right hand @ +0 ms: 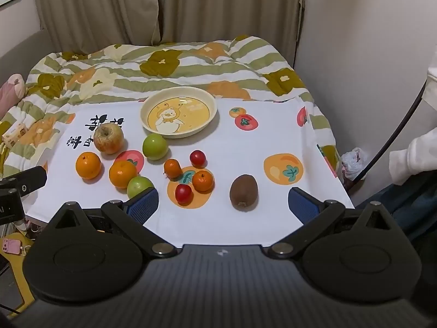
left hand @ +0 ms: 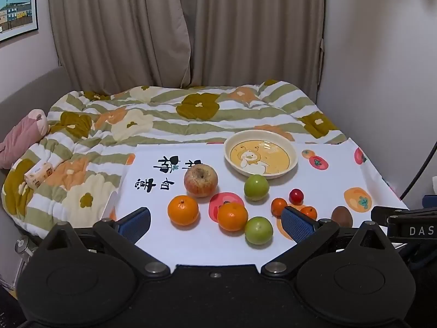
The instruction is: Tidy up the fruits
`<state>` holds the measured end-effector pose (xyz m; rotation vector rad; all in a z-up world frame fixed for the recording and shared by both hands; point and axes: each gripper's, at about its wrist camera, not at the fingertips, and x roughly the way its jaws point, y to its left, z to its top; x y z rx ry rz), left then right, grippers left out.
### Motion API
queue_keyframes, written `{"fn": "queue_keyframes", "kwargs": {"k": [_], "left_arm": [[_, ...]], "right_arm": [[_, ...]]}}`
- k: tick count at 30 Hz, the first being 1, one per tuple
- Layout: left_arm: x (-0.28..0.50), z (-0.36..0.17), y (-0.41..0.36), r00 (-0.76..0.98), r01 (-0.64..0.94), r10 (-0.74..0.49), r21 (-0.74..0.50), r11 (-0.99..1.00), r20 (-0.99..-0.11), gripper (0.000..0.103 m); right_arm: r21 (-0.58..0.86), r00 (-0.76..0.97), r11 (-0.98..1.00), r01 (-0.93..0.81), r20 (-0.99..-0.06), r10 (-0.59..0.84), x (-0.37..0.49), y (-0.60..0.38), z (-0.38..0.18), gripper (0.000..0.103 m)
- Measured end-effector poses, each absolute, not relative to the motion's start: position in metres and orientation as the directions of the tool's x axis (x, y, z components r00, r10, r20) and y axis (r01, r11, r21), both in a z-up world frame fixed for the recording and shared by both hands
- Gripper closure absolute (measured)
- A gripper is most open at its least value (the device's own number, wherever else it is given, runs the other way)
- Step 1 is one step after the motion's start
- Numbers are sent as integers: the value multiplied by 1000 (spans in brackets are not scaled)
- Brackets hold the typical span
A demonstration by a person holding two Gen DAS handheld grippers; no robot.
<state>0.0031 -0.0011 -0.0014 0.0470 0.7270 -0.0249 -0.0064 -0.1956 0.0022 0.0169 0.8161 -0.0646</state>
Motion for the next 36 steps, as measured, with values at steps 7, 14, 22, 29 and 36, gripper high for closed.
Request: {"fn": "queue_keyframes", "kwargs": {"k": [7, 14, 22, 29, 36], "left_arm": [[4, 5, 1, 771, 23, 4, 34, 999, -637, 0], [-1, 5, 2, 776, 24, 1, 31, 999, -631, 0], [0, 4, 2, 777, 27, 2, 35, 999, -629, 0], [4, 5, 1, 777, 30, 0, 38, 999, -630, 0], [7, 3, -1, 774, 28, 2, 38, 999, -634, 0]], "right_arm": [[-19, 688, 998, 53, -724, -50, -5, -196, 2, 0], [-7, 693, 998, 59, -720, -46, -3, -198, 5, 0], [-11, 696, 998, 59, -716, -49, -2, -195, 2, 0], [-10, 695, 998, 60, -717, -49, -1, -195, 2, 0], [-7, 694, 998, 58, -718, -46, 1, -195, 1, 0]]}}
